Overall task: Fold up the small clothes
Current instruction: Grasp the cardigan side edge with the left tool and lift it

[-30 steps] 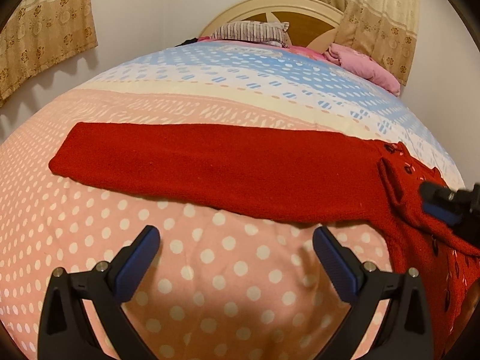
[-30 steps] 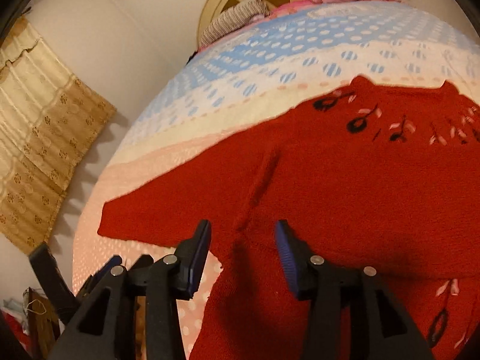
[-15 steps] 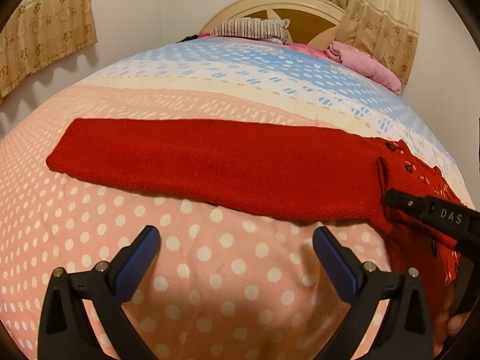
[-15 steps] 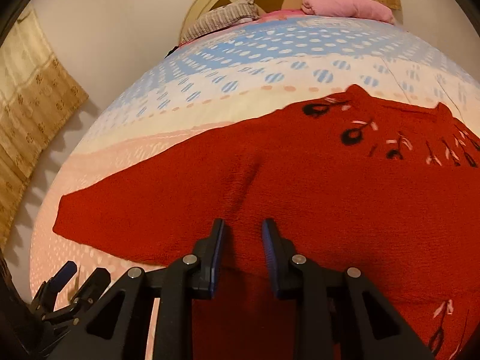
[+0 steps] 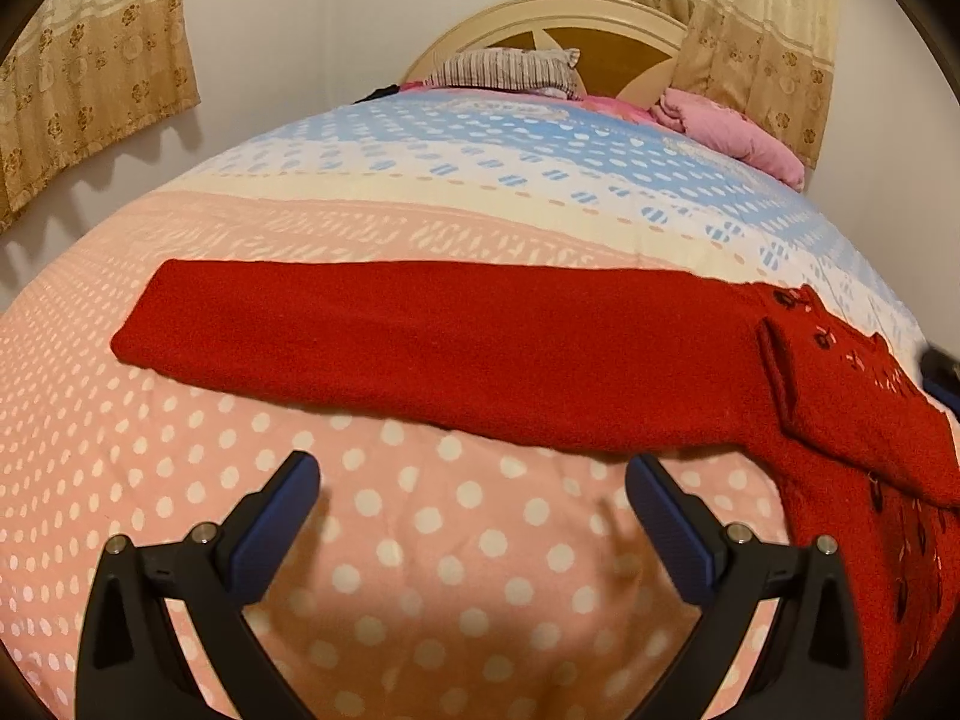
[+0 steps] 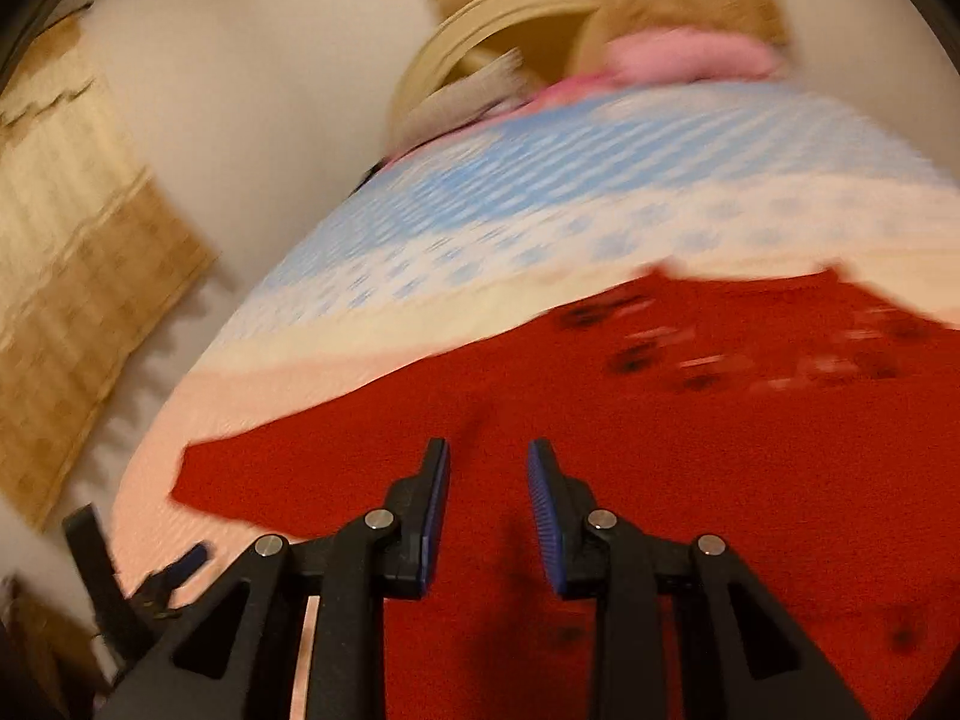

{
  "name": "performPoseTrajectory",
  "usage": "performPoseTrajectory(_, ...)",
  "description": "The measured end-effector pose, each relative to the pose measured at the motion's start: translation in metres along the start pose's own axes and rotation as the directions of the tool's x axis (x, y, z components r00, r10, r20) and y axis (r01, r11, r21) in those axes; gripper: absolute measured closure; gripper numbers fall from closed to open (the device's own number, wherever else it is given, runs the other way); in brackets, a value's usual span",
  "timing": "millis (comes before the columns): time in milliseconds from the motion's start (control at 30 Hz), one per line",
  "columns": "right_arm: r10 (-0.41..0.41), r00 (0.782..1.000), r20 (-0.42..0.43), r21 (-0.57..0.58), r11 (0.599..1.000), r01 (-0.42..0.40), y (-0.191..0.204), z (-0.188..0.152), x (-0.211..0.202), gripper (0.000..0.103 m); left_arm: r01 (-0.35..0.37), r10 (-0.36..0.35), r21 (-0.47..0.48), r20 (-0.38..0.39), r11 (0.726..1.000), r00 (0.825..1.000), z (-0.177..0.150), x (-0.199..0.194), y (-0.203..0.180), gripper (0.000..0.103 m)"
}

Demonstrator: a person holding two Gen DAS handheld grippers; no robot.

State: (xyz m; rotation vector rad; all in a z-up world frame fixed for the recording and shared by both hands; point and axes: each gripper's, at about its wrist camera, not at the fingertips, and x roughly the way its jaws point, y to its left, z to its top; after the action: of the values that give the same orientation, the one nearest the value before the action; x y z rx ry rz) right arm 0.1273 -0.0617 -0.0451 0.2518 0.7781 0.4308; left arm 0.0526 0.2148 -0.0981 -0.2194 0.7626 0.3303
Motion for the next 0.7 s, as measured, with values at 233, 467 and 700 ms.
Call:
performPoseTrajectory(233, -0.305, 0.952, -0.012, 0.11, 0.946, 0.305, -0.091, -0.025, -0.041, 0.074, -0.042, 0.039, -0.106, -0.025, 0.994, 0.999, 0.001, 0.001, 0.029, 0.0)
performPoseTrajectory(467, -0.332, 0.941, 0.071, 0.329, 0.898, 0.292, -0.15, -0.044, -0.1, 0.073, 0.137, -0.138, -0.052, -0.002, 0.989, 0.99, 0.015, -0.008, -0.001, 0.001)
performPoseTrajectory(700, -0.336, 0.936, 0.107, 0.258, 0.918, 0.3, -0.13, -0.061, -0.118, 0.073, 0.391, -0.384, 0.078, -0.087, 0.917, 0.919, 0.049, 0.017, -0.095, 0.015)
